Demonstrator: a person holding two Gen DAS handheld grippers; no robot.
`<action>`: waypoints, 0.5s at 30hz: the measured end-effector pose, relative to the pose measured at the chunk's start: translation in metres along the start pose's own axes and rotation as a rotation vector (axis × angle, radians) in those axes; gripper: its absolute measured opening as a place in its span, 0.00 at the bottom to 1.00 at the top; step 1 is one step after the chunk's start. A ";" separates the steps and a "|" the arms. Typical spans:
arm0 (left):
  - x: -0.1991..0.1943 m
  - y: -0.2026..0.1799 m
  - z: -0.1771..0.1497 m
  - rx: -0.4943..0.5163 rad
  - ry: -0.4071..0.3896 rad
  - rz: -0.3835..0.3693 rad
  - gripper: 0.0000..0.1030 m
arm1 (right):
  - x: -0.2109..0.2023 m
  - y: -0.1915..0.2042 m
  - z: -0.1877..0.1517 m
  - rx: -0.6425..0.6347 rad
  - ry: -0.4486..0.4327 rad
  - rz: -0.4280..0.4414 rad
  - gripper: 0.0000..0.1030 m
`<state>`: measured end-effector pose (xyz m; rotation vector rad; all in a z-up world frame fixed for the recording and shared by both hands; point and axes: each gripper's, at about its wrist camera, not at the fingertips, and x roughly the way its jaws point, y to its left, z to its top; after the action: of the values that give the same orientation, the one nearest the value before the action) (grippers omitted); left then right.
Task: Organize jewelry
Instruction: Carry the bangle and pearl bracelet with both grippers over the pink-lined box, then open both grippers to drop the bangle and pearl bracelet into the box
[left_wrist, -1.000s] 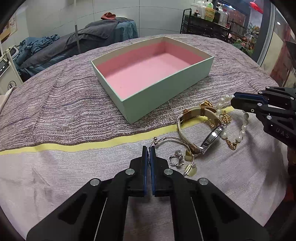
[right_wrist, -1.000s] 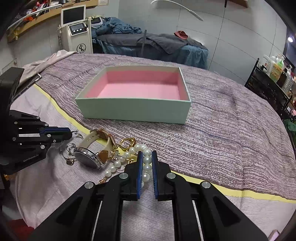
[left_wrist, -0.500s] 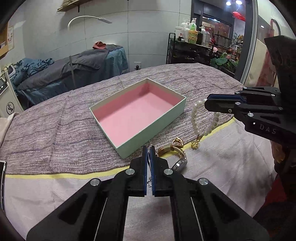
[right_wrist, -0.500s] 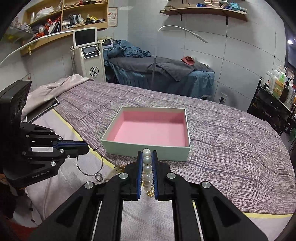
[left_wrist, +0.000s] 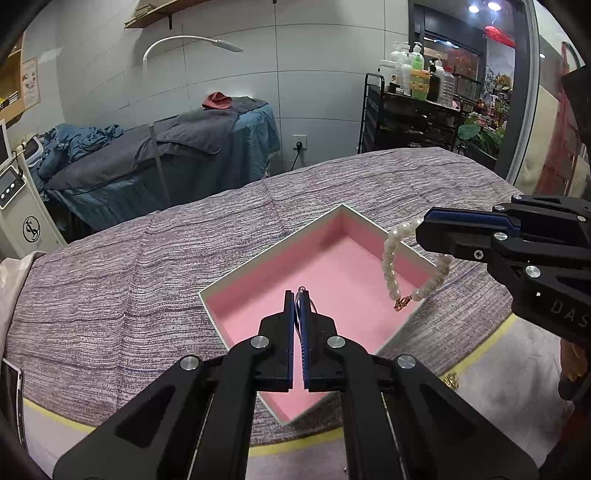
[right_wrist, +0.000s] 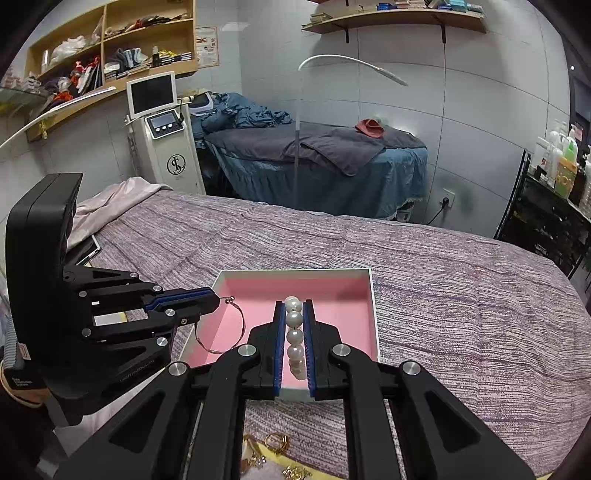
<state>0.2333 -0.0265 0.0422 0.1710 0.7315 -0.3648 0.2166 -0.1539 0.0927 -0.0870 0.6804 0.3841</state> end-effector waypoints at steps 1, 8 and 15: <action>0.006 0.002 0.002 -0.007 0.007 -0.002 0.03 | 0.009 -0.003 0.004 0.008 0.014 0.001 0.09; 0.050 0.008 0.010 -0.019 0.064 -0.026 0.03 | 0.064 -0.018 0.010 0.082 0.111 0.036 0.09; 0.081 0.016 0.004 -0.033 0.125 0.033 0.03 | 0.094 -0.027 0.004 0.076 0.164 -0.038 0.09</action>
<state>0.2971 -0.0347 -0.0092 0.1756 0.8566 -0.3124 0.2954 -0.1484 0.0355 -0.0596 0.8537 0.3160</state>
